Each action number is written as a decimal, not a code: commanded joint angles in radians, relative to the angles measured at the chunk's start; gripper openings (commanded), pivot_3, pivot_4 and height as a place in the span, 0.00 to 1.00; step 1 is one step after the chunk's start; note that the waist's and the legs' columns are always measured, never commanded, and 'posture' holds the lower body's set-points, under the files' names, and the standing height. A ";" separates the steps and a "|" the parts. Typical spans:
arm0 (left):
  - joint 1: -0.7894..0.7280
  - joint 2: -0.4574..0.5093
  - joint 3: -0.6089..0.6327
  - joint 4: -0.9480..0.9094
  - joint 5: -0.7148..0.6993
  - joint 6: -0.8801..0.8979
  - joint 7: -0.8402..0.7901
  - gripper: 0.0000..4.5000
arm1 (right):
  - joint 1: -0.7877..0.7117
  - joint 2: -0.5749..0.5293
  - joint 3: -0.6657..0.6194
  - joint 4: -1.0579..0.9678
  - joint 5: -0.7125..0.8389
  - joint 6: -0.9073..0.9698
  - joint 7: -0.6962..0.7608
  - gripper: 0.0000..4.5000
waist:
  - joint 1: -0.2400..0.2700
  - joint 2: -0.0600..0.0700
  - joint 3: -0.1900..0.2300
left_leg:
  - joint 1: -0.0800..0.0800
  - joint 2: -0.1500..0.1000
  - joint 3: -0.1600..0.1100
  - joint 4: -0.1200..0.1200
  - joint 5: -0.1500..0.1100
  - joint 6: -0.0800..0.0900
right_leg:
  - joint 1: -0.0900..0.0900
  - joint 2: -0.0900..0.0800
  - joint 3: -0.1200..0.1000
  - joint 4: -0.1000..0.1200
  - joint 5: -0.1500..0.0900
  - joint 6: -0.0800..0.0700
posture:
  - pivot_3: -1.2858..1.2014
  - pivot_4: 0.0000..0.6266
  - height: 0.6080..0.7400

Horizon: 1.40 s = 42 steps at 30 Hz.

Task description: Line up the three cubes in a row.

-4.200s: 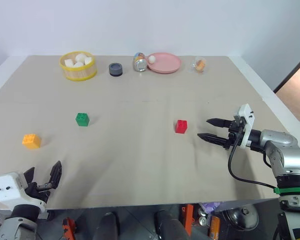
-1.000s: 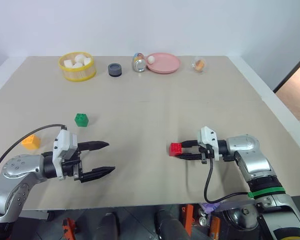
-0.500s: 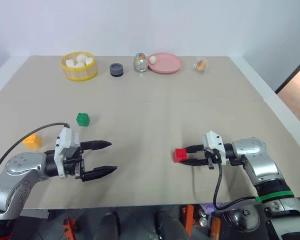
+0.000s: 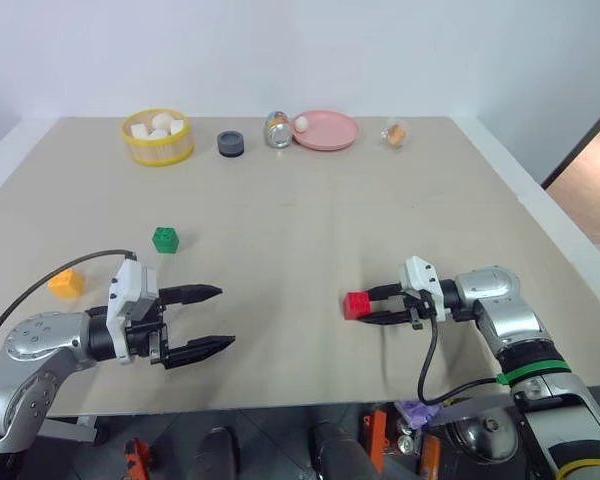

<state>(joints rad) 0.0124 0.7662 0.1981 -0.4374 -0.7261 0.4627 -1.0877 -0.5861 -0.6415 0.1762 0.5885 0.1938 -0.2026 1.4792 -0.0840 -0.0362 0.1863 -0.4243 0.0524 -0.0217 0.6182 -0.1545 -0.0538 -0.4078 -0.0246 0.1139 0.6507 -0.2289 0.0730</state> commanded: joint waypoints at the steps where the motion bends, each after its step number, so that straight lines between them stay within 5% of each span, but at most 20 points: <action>1: 0.002 0.003 0.030 -0.031 -0.011 -0.010 0.014 0.98 | -0.025 0.008 0.012 0.044 -0.040 -0.031 -0.001 0.72 | -0.001 0.000 0.000 | 0.000 0.000 0.000 0.000 0.000 0.000 | 0.000 0.000 0.000 0.000 0.000 0.000 | 0.52 0.24 1.00; 5: 0.004 -0.002 0.025 -0.035 -0.011 -0.012 0.024 0.98 | -0.037 0.005 0.023 0.048 -0.048 0.001 0.009 0.99 | 0.000 0.000 0.000 | 0.000 0.000 0.000 0.000 0.000 0.000 | 0.001 0.000 0.000 0.000 0.000 0.000 | 0.52 0.24 1.00; 22: -0.104 -0.049 0.000 0.071 -0.007 0.003 0.065 0.98 | -0.059 -0.192 -0.006 0.020 -0.012 0.184 0.116 0.99 | 0.036 0.000 0.000 | -0.003 -0.002 0.001 -0.007 -0.001 -0.001 | 0.001 -0.001 0.000 -0.001 -0.006 0.001 | 0.52 0.24 1.00; 29: -0.005 -0.125 0.026 -0.001 -0.069 0.134 0.260 0.98 | -0.276 -0.213 -0.106 0.160 0.020 0.213 0.014 0.99 | 0.022 0.003 0.002 | -0.004 -0.001 0.002 -0.007 -0.001 -0.001 | -0.001 -0.001 0.000 -0.001 -0.005 0.001 | 0.52 0.24 1.00; 35: 0.111 -0.218 0.017 -0.098 -0.029 0.175 0.473 0.98 | -0.446 -0.155 -0.224 0.233 0.082 0.283 -0.089 0.99 | 0.009 0.002 0.002 | -0.003 -0.001 0.000 -0.011 -0.001 0.000 | -0.001 0.000 -0.001 -0.001 -0.006 0.001 | 0.52 0.24 1.00; 42: 0.067 -0.326 0.027 -0.042 0.160 0.157 0.770 0.98 | -0.282 0.013 -0.227 -0.129 0.146 0.383 -0.204 0.99 | 0.009 0.002 0.001 | -0.003 -0.001 -0.003 -0.010 0.000 0.000 | 0.000 0.001 -0.001 -0.001 -0.006 0.001 | 0.52 0.24 1.00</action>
<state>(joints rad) 0.1000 0.4484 0.2058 -0.4742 -0.5871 0.6359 -0.3522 -0.8666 -0.6255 -0.0328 0.5630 0.3190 0.1732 1.3088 -0.0750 -0.0345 0.1874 -0.4284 0.0512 -0.0247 0.6079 -0.1549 -0.0542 -0.4079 -0.0231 0.1129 0.6499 -0.2349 0.0745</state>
